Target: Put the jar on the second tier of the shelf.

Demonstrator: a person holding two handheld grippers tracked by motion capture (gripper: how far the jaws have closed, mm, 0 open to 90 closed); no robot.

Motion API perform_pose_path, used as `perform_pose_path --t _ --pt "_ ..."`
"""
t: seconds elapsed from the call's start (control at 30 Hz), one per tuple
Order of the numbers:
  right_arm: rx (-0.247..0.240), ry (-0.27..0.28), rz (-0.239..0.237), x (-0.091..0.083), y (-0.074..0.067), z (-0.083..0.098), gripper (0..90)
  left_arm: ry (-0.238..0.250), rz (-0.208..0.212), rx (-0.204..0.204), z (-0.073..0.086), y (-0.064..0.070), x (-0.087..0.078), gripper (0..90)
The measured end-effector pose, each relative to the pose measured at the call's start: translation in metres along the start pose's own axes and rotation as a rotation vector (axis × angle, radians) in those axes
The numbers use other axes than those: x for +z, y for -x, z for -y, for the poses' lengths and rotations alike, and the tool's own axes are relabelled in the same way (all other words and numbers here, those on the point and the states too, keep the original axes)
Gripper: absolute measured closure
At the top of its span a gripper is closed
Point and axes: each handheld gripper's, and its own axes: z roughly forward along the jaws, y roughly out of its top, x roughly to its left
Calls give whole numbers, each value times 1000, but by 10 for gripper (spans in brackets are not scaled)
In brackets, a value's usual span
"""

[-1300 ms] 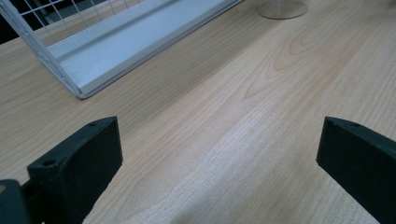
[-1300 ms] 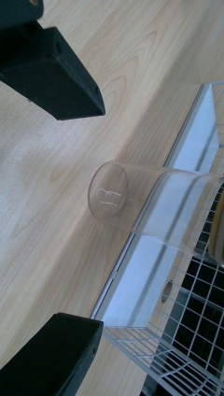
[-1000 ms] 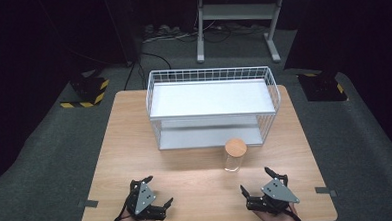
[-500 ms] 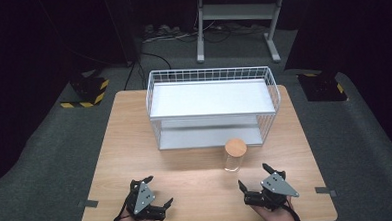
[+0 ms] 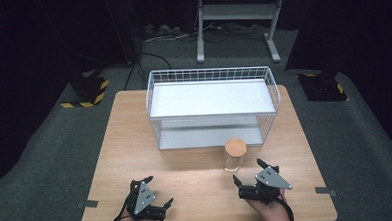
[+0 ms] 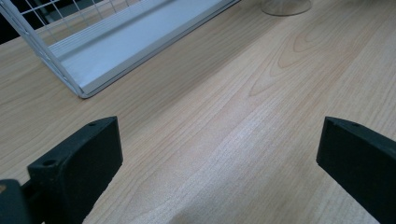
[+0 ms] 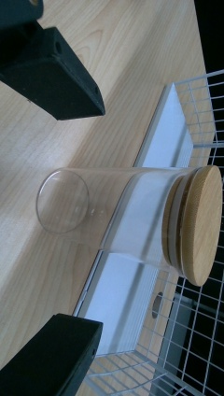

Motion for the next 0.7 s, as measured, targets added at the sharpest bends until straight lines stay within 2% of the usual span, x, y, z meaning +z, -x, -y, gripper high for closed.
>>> perform_pose_path --t 0.23,0.7 --pt "-8 -4 -2 9 0 -1 0 0 -8 10 0 1 0 6" --pt "-7 -1 -11 26 -1 -7 0 7 -7 3 0 1 -1 6"
